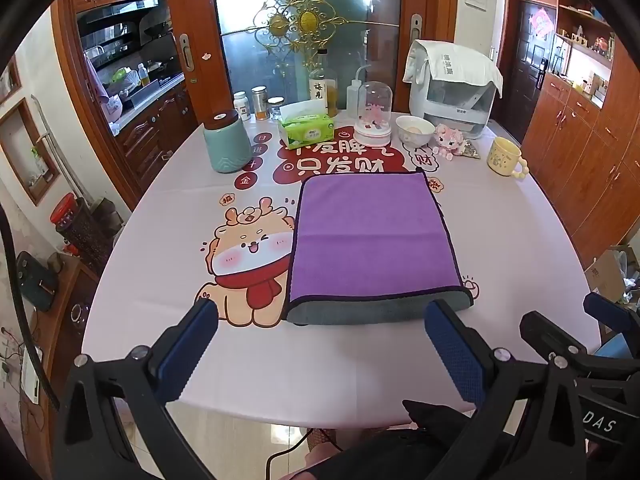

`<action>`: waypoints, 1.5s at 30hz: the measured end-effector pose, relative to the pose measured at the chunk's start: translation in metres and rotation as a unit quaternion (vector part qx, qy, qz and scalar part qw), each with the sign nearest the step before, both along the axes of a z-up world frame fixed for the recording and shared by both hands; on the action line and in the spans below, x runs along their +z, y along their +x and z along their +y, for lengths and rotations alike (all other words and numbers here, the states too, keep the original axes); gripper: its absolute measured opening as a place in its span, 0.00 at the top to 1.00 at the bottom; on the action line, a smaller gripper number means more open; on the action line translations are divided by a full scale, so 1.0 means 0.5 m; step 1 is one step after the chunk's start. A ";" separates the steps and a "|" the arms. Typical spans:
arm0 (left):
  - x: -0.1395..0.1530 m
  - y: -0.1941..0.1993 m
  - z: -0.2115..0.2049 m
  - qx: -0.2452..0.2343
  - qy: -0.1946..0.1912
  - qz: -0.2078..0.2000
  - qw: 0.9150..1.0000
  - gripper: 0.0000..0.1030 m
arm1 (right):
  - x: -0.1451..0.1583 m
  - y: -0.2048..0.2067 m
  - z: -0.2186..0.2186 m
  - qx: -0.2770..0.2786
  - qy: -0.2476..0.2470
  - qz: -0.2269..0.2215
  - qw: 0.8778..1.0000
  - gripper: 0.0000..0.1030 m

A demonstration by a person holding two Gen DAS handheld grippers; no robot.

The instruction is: Fold towel

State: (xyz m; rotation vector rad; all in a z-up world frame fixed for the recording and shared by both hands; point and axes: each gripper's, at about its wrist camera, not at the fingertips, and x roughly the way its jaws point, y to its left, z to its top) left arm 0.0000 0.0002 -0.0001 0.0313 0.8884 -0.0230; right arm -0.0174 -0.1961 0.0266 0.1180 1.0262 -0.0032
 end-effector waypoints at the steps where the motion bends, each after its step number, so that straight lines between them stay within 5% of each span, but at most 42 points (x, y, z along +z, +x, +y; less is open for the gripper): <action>1: 0.000 0.000 0.000 -0.001 0.001 0.000 1.000 0.00 | 0.000 0.000 0.000 0.000 -0.002 0.000 1.000 0.04; 45: -0.013 0.006 0.012 -0.027 -0.012 0.029 0.999 0.00 | -0.006 -0.010 0.010 -0.019 -0.011 0.025 0.999 0.06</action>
